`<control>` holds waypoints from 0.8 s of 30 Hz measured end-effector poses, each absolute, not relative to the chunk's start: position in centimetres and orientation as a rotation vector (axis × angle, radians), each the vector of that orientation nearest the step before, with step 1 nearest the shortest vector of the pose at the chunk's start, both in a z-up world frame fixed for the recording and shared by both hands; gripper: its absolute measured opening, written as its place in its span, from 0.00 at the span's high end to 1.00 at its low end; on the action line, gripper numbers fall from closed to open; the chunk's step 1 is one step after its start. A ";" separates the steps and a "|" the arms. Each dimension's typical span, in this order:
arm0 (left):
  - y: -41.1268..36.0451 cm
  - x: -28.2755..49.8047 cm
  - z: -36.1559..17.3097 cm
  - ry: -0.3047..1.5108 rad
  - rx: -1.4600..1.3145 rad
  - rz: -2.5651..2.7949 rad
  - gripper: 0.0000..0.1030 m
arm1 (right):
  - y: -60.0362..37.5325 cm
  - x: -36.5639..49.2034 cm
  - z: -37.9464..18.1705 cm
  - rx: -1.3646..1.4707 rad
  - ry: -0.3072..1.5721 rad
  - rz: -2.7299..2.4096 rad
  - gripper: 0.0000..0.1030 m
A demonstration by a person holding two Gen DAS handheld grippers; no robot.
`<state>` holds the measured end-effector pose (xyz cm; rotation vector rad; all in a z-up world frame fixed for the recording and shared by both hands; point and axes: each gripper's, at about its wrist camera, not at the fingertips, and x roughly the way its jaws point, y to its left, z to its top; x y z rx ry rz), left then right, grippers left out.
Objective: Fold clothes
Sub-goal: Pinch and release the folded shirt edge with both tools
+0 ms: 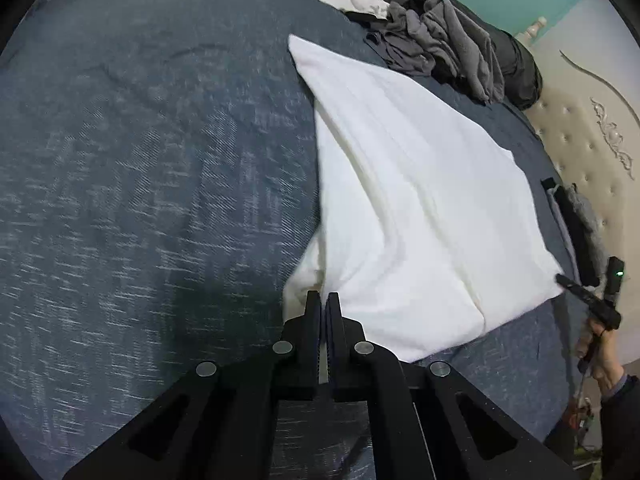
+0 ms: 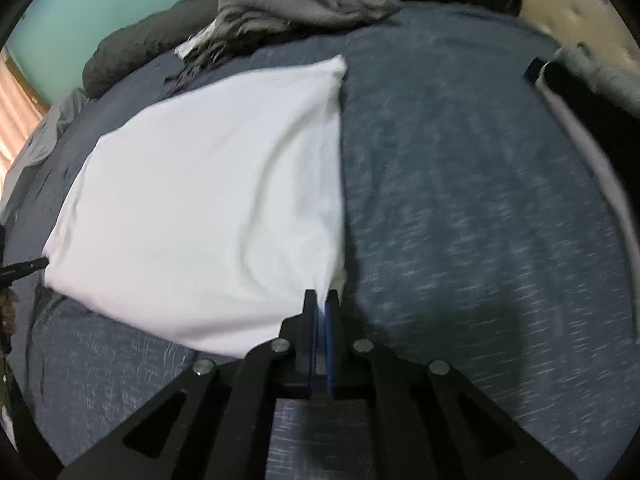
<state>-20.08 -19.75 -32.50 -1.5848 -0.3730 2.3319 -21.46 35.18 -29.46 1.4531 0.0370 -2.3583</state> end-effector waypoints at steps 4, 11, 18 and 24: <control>-20.2 -20.1 -31.6 -0.379 -1.579 2.352 0.98 | 36.2 -21.6 -28.2 1.410 0.028 -2.426 0.98; -21.0 -20.0 -31.6 -0.425 -1.561 2.345 0.98 | 37.8 -21.4 -28.1 1.397 -0.043 -2.472 0.99; -20.7 -19.5 -31.8 -0.455 -1.538 2.298 0.97 | 38.0 -21.2 -30.4 1.447 -0.134 -2.398 0.98; -21.2 -17.8 -30.8 -0.442 -1.532 2.293 0.89 | 38.2 -20.3 -29.5 1.437 -0.102 -2.417 0.81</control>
